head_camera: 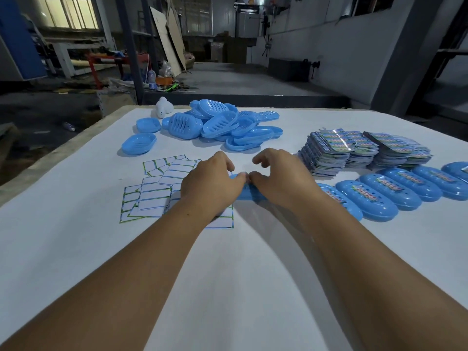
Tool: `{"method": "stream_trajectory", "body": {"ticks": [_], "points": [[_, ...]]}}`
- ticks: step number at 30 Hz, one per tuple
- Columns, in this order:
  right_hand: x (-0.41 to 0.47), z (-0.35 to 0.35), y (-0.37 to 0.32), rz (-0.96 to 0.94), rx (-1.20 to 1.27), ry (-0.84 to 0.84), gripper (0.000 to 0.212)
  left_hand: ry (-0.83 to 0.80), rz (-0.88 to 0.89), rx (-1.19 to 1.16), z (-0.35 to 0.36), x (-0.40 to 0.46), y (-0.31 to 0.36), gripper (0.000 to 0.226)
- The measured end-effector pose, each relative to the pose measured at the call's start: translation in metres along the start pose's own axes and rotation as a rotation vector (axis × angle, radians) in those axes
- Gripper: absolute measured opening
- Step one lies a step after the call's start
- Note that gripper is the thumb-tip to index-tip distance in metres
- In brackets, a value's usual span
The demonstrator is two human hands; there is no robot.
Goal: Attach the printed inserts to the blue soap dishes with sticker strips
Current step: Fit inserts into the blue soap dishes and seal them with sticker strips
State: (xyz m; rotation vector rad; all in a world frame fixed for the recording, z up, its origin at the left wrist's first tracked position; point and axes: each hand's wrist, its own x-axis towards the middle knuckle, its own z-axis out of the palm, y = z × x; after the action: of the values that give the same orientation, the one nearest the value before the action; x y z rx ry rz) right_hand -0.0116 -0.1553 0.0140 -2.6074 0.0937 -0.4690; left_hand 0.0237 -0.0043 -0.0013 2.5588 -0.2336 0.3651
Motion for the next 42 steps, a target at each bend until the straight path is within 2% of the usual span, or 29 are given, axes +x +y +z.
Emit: {"method": "stream_trajectory", "body": {"ticks": [4,7,12,16,22,29,36,42], "points": [[-0.008,0.001,-0.005,-0.113,0.033,-0.167,0.056,0.031,-0.019,-0.122,-0.002,0.003,-0.007,0.021],[-0.013,0.002,-0.006,-0.129,-0.007,-0.234,0.065,0.027,-0.014,-0.124,-0.002,0.002,-0.01,0.026],[-0.021,0.004,-0.006,-0.097,-0.268,-0.105,0.065,-0.004,-0.005,-0.033,0.002,0.0,-0.01,0.026],[-0.036,-0.009,-0.005,0.028,-0.339,0.067,0.068,-0.008,-0.01,-0.023,0.004,0.0,-0.011,0.023],[-0.067,-0.016,0.003,0.187,-0.423,0.007,0.061,-0.054,-0.013,-0.002,0.005,0.001,-0.01,0.027],[-0.072,-0.019,0.002,0.207,-0.378,0.077,0.058,-0.048,-0.001,0.006,0.006,0.001,-0.011,0.026],[-0.07,-0.027,0.021,0.264,-0.325,0.173,0.043,-0.063,0.002,0.008,0.007,0.003,-0.013,0.027],[-0.064,-0.036,0.04,0.336,-0.373,0.177,0.031,-0.075,-0.01,0.012,0.005,0.001,-0.012,0.027]]}}
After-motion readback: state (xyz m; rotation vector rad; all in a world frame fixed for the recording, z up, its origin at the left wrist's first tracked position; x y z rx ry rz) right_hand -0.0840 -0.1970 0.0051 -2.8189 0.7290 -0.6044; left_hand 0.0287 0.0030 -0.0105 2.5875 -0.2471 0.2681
